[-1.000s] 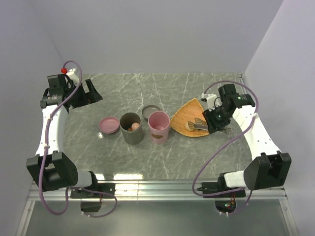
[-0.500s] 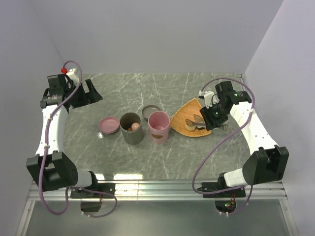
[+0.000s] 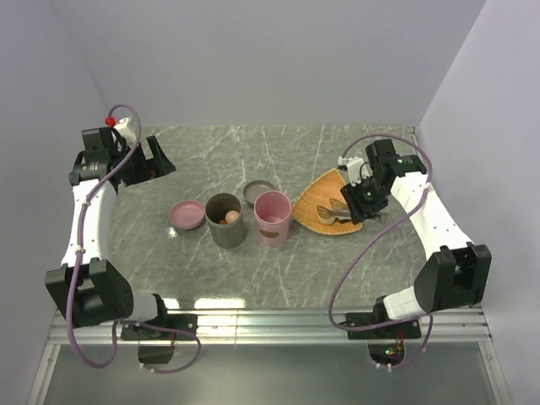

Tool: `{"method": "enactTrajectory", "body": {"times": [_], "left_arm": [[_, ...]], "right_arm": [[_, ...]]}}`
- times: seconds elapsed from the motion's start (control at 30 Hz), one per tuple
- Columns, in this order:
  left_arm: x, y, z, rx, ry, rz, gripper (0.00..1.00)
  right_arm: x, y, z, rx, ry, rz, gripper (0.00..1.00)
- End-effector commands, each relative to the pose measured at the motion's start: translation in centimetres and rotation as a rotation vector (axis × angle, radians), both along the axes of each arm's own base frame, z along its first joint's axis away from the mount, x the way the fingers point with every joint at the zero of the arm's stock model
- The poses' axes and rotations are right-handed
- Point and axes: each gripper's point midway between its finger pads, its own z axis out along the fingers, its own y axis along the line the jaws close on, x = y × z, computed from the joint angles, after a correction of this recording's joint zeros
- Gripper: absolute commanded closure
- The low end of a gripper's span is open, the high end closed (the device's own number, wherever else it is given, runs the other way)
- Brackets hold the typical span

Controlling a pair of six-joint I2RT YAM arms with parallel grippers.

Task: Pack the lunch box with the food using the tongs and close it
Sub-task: Pick up the fake food from the plate.

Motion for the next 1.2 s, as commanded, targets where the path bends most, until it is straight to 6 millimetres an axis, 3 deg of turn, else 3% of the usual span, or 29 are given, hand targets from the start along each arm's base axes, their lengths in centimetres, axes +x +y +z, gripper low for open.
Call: {"method": "enactTrajectory", "body": {"times": [0.0, 0.13, 0.23, 0.33, 0.57, 0.73, 0.9, 1.0, 1.13, 1.17], "left_arm": [[0.5, 0.1, 1.4, 0.005, -0.046, -0.006, 0.01], [0.4, 0.1, 1.5, 0.004, -0.047, -0.005, 0.01], [0.4, 0.1, 1.4, 0.003, -0.047, -0.006, 0.01], [0.5, 0.1, 1.5, 0.003, -0.048, -0.005, 0.01], [0.5, 0.0, 1.4, 0.000, -0.045, -0.007, 0.01], [0.5, 0.0, 1.4, -0.002, -0.045, -0.010, 0.01], [0.5, 0.0, 1.5, 0.003, -0.048, -0.013, 0.01], [0.6, 0.0, 1.4, 0.000, -0.044, -0.012, 0.01], [0.6, 0.0, 1.3, -0.006, -0.043, -0.011, 0.01], [0.6, -0.1, 1.4, -0.007, -0.044, -0.012, 0.01]], "right_arm": [[0.5, 0.5, 0.0, 0.011, -0.022, 0.027, 0.47], [0.3, 0.8, 0.1, 0.024, -0.013, 0.035, 0.57], [0.0, 1.0, 0.7, 0.040, -0.014, 0.040, 0.72], [0.2, 1.1, 1.7, 0.047, -0.046, 0.038, 0.79], [0.7, 1.0, 4.9, 0.065, -0.124, 0.014, 0.85], [2.2, 0.6, 9.7, 0.091, -0.241, -0.010, 0.85], [1.2, 2.9, 15.3, 0.215, -0.327, 0.072, 0.84], [0.1, 4.2, 17.7, 0.285, -0.347, 0.136, 0.83], [-2.0, 6.6, 18.9, 0.324, -0.357, 0.241, 0.83], [-2.9, 8.2, 19.1, 0.335, -0.364, 0.306, 0.83]]}}
